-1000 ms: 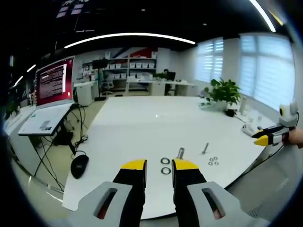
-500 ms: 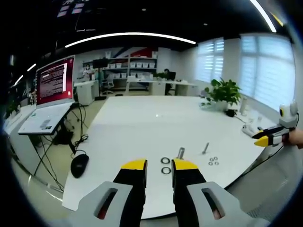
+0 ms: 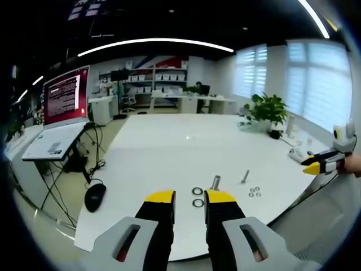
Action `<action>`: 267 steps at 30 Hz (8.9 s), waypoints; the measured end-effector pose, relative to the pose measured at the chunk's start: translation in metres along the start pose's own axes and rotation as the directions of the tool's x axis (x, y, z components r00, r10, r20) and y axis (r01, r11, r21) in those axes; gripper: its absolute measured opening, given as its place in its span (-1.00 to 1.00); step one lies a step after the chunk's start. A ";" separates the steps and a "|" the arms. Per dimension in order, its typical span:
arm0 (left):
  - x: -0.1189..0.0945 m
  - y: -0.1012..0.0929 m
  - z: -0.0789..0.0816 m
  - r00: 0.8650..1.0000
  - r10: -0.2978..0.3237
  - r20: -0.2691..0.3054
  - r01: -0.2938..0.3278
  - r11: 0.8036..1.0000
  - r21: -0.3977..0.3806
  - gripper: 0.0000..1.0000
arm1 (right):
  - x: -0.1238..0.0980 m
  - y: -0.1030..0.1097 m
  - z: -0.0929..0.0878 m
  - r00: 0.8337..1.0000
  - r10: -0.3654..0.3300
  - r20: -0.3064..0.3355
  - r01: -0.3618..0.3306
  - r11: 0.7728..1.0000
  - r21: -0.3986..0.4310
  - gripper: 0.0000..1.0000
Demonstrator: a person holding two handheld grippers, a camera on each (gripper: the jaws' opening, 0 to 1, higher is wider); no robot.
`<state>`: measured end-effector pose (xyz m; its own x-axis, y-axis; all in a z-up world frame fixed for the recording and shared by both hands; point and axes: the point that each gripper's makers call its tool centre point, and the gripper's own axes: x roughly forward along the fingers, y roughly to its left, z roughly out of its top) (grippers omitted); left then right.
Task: Place the washer onto the threaded stud by aligning its center hole with the stud, sliding it down to the base, and recovering from edge contact or off-axis alignment until the washer reaches the visible bottom stop.
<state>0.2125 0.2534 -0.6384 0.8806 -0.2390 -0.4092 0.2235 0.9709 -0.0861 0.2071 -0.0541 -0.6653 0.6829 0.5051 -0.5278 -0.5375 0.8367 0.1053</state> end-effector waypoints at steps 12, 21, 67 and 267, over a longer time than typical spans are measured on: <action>0.000 -0.001 0.000 1.000 0.002 0.000 -0.002 1.000 0.001 -0.65 | 0.001 -0.001 0.000 1.000 0.003 -0.002 -0.003 1.000 0.001 -0.38; 0.000 -0.001 0.000 1.000 0.002 -0.001 -0.002 1.000 0.000 -0.65 | 0.001 0.000 -0.001 1.000 0.006 -0.006 -0.006 1.000 -0.001 -0.39; 0.000 -0.002 -0.001 1.000 0.000 -0.006 0.000 1.000 -0.001 -0.69 | 0.001 0.000 -0.003 1.000 0.004 -0.017 -0.005 1.000 -0.007 -0.39; 0.002 0.001 -0.007 0.999 0.013 -0.041 -0.014 1.000 -0.006 -0.69 | 0.002 0.000 -0.005 1.000 0.012 -0.027 -0.013 1.000 -0.014 -0.42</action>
<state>0.2119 0.2544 -0.6462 0.8657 -0.2253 -0.4469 0.2090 0.9741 -0.0862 0.2057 -0.0539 -0.6706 0.6623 0.5094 -0.5494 -0.5531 0.8271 0.1001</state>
